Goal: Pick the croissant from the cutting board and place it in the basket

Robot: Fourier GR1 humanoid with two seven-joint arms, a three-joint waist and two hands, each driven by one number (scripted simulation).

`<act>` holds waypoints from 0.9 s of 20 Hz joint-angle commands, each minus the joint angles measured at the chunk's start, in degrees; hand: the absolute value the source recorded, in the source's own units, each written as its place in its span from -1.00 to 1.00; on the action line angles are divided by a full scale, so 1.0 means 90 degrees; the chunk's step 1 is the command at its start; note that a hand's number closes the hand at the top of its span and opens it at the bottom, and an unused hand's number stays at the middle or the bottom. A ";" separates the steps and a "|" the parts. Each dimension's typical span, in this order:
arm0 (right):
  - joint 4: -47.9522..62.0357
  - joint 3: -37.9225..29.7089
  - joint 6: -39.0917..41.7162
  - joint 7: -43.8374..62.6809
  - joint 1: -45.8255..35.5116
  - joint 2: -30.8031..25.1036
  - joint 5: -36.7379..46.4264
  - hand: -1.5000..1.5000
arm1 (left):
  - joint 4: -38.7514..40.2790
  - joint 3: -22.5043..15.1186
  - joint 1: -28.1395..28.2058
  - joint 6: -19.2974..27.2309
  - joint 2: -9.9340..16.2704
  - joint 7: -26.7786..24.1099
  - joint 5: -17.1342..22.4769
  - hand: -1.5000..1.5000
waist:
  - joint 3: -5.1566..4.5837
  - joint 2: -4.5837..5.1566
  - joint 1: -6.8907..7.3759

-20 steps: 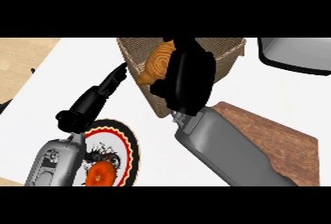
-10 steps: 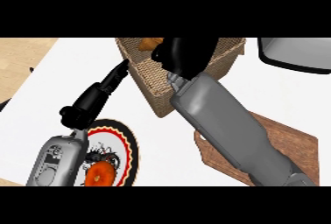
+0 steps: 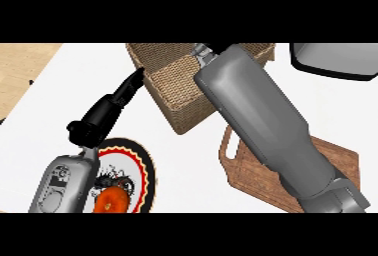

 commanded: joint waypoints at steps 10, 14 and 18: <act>0.1259 -0.0654 -0.1010 0.1733 -0.0466 0.0068 0.0220 1.00 | 0.0082 0.0108 0.0052 0.0050 0.0020 -0.0035 0.0019 0.00 | 0.0016 0.0010 -0.0159; 0.1565 -0.0666 -0.1602 0.1717 -0.0122 0.0068 0.0346 1.00 | 0.0046 0.0313 0.0124 0.0112 0.0146 -0.0131 0.0051 0.00 | 0.0027 -0.0018 -0.0325; 0.1905 -0.0618 -0.1750 0.1732 -0.0179 0.0068 0.0604 1.00 | 0.0041 0.0236 0.0195 0.0069 0.0099 -0.0045 0.0057 0.00 | 0.0026 -0.0022 -0.0322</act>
